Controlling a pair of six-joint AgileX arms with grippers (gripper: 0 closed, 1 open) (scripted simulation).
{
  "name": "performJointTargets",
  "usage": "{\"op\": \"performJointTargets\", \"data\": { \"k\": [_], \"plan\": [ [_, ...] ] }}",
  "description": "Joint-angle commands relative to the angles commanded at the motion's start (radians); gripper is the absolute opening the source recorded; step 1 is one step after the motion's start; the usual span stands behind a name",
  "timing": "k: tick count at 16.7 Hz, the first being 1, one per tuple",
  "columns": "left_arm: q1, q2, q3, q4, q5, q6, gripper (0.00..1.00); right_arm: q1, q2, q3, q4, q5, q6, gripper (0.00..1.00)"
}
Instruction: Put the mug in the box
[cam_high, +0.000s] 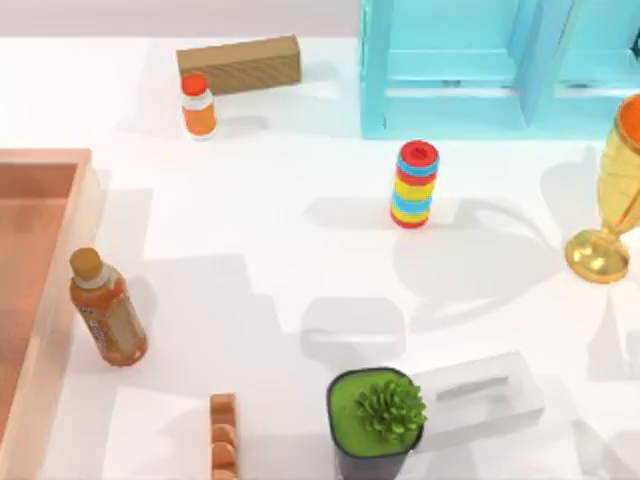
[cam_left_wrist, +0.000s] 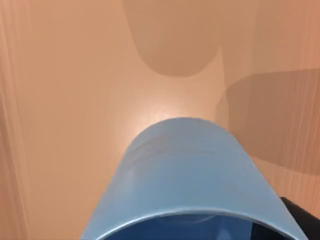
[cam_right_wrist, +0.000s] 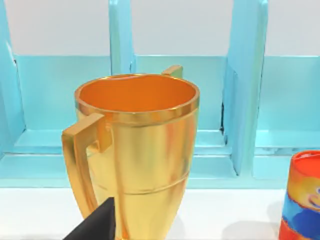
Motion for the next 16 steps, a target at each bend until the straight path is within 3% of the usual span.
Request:
{"op": "performJointTargets", "data": {
  "k": [10, 16],
  "plan": [
    [0.000, 0.000, 0.000, 0.000, 0.000, 0.000, 0.98, 0.000, 0.000, 0.000, 0.000, 0.000, 0.000, 1.00],
    [0.000, 0.000, 0.000, 0.000, 0.000, 0.000, 1.00, 0.000, 0.000, 0.000, 0.000, 0.000, 0.000, 1.00]
  ]
}}
